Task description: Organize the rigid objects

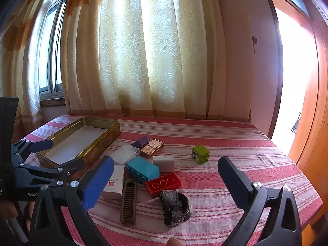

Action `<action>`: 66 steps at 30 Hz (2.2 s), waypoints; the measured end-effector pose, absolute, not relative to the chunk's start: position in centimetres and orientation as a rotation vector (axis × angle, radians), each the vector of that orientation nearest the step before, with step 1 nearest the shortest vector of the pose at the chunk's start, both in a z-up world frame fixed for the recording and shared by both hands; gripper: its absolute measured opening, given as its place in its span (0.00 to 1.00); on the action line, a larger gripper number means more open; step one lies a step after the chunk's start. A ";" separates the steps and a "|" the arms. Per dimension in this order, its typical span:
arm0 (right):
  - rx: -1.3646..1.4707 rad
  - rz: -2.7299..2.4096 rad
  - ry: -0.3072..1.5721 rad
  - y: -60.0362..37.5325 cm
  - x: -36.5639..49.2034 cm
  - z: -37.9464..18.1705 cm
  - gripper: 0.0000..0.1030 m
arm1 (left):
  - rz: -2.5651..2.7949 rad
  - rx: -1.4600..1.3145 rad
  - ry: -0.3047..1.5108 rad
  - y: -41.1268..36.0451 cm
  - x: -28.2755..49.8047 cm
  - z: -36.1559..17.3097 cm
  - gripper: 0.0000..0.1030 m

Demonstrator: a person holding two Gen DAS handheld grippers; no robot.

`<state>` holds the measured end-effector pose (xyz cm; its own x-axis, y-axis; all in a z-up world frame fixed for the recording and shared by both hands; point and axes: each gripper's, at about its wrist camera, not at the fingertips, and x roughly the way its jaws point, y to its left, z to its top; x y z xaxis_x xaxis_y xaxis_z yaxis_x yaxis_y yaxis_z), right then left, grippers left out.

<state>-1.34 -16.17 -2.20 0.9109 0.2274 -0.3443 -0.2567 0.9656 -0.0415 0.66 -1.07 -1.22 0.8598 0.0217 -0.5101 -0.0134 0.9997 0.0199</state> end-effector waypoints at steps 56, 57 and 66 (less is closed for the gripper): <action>-0.089 0.190 0.616 -18.8 4.6 -9.4 0.74 | 0.012 0.124 0.752 -3.9 6.7 -6.8 0.80; -0.086 0.194 0.621 -18.8 4.6 -9.5 0.73 | -0.022 0.122 0.746 -4.0 6.5 -6.8 0.80; -0.064 0.208 0.632 -19.1 4.8 -9.6 0.73 | -0.091 0.157 0.771 -5.5 7.3 -6.8 0.80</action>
